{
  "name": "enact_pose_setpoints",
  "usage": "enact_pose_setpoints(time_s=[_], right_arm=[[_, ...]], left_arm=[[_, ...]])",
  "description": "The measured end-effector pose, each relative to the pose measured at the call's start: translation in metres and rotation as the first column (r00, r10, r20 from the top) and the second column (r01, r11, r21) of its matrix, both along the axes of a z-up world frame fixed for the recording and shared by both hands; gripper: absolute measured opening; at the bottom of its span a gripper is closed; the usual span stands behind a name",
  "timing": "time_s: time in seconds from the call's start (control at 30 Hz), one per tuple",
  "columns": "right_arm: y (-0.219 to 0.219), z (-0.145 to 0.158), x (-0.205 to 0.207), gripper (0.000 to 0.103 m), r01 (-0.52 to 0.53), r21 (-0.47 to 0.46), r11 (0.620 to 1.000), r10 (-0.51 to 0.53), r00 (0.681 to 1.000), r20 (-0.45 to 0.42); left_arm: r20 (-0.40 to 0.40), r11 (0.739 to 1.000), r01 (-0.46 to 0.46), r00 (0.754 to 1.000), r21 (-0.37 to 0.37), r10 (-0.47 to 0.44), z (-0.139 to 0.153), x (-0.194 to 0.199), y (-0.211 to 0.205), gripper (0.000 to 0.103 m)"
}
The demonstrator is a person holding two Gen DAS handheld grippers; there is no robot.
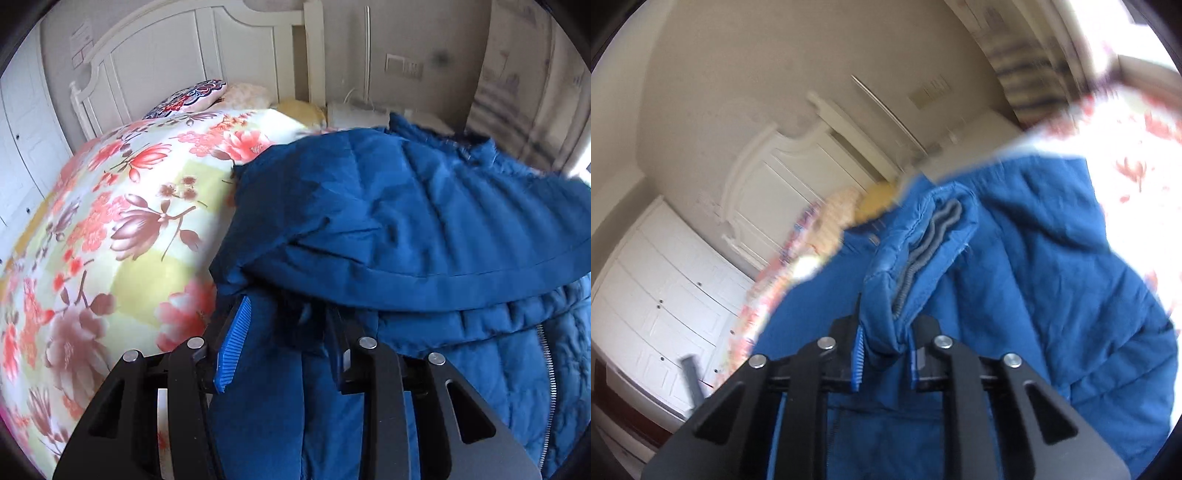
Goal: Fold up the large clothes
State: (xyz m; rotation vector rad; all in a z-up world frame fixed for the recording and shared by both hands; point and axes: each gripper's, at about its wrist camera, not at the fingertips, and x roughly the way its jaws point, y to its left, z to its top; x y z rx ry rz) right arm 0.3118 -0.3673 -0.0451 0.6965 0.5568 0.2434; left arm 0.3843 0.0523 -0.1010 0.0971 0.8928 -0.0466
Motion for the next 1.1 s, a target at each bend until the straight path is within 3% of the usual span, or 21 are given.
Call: enact_pose_setpoints(time_s=[0.07,0.13,0.27,0.33,0.4,0.5,0.57,0.63,0.73,0.77,0.8,0.9,0.97,1.03,1.1], right_arm=[[-0.012,0.006,-0.007,0.017,0.01,-0.006,1.0,-0.01,1.0,0.012],[-0.018,-0.002,-0.006,0.017,0.013,-0.033,0.999,-0.014,0.999,-0.032],[-0.021,-0.044,0.003,0.017,0.026,-0.053,0.998,-0.035,0.984,-0.173],[-0.024,-0.049,-0.002,0.017,0.04,-0.016,0.999,-0.042,0.985,-0.169],[-0.018,-0.042,-0.003,0.017,0.035,-0.067,0.997,-0.045,0.987,-0.157],[-0.018,-0.034,-0.009,0.016,0.066,-0.057,0.996,-0.072,0.992,-0.108],[-0.014,-0.025,-0.017,0.016,0.076,-0.081,0.994,-0.081,0.994,-0.071],[-0.01,-0.03,-0.017,0.016,0.066,-0.105,0.992,-0.077,0.991,-0.106],[-0.015,-0.047,-0.011,0.023,0.069,-0.101,0.992,-0.087,0.978,-0.192],[-0.017,-0.045,-0.014,0.033,0.082,-0.104,0.991,-0.102,0.974,-0.201],[-0.019,-0.038,-0.02,0.042,0.115,-0.136,0.984,-0.141,0.97,-0.198],[-0.023,-0.003,-0.042,0.042,0.245,-0.265,0.933,-0.273,0.959,-0.075],[-0.012,0.019,-0.046,0.042,0.258,-0.384,0.887,-0.273,0.962,0.015],[0.011,0.031,-0.033,0.043,0.204,-0.478,0.854,-0.208,0.977,0.045],[0.043,0.032,-0.013,0.043,0.129,-0.565,0.815,-0.127,0.991,0.043]], left_arm=[[0.004,1.0,-0.022,1.0,-0.004,0.022,-0.002,0.0,0.002,0.034],[0.025,0.999,-0.037,0.999,-0.008,0.037,-0.004,-0.002,0.005,0.042],[0.043,0.999,-0.049,0.998,-0.024,0.05,-0.008,-0.003,0.01,0.05],[0.042,0.998,-0.063,0.997,-0.031,0.064,-0.009,-0.002,0.014,0.057],[0.04,0.997,-0.07,0.997,-0.045,0.072,-0.01,-0.002,0.017,0.061],[0.038,0.995,-0.089,0.995,-0.04,0.09,-0.011,0.0,0.021,0.071],[0.034,0.994,-0.094,0.995,-0.058,0.096,-0.012,0.0,0.024,0.073],[0.032,0.993,-0.099,0.994,-0.065,0.101,-0.013,0.0,0.026,0.075],[0.034,0.993,-0.101,0.994,-0.059,0.103,-0.012,0.0,0.025,0.077],[0.037,0.994,-0.098,0.994,-0.052,0.1,-0.011,-0.001,0.025,0.077],[0.045,0.995,-0.092,0.995,-0.026,0.093,-0.008,-0.004,0.024,0.079],[0.096,0.995,-0.103,0.99,0.018,0.1,0.013,-0.02,0.032,0.081],[0.187,0.987,-0.16,0.97,0.02,0.153,0.038,-0.034,0.042,0.081],[0.287,0.976,-0.212,0.933,-0.055,0.219,0.073,-0.041,0.047,0.083],[0.319,0.983,-0.119,0.935,-0.14,0.159,0.098,-0.034,0.033,0.091]])
